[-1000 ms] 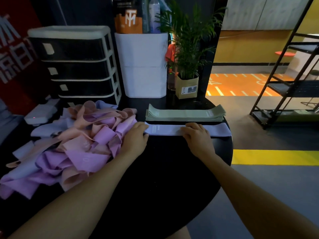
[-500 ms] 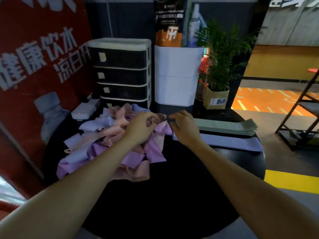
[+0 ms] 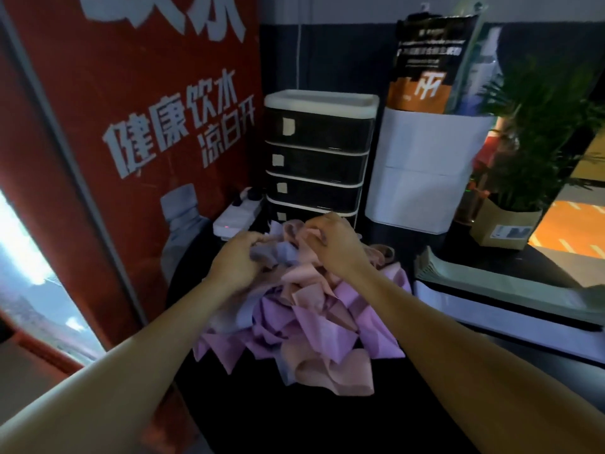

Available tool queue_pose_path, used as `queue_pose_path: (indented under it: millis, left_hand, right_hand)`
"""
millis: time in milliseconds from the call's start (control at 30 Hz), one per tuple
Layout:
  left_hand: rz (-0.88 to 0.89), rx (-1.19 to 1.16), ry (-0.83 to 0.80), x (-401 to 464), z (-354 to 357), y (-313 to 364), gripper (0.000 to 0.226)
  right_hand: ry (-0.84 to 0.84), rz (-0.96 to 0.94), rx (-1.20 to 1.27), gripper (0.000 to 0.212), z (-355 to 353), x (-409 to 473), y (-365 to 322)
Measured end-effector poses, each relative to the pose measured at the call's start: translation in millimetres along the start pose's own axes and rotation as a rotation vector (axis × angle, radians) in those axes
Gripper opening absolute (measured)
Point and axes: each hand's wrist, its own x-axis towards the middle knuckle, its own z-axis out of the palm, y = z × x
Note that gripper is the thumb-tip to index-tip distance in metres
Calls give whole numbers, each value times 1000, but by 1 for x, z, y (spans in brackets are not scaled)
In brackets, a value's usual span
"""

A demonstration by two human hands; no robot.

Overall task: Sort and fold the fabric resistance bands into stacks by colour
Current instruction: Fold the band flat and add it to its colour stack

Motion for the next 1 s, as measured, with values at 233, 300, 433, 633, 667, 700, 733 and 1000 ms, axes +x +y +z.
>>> queue_pose_path:
  millis: [233,300,433,633,667,700,733,1000]
  left_hand:
    - [-121,6,-36,5,7,-23,46]
    - [-132,-54,5,6,7,-19,36]
    - [-47,-138,85,13,-1,-9,24]
    - [124,-250,145,22,-23,33,19]
    - [155,-270,152,23,-28,43,18]
    - [194,-280,162,23,-33,51,19]
    - [238,-287,171,23,-37,60,19]
    - [389,-348,271,21,-68,104,15]
  right_hand:
    - [-98,41,2,21,21,6,8]
    - [-98,46,49,12,16,3,8]
    - [-114,84,28,20,6,1,12]
    - [-52,88,121,31,-19,6,0]
    - [-52,85,139,33,-23,7,-1]
    - [-59,79,157,33,-26,8,-3]
    - [-83,72,170,34,-29,7,-5]
    - [99,40,305,30,-61,4,-20]
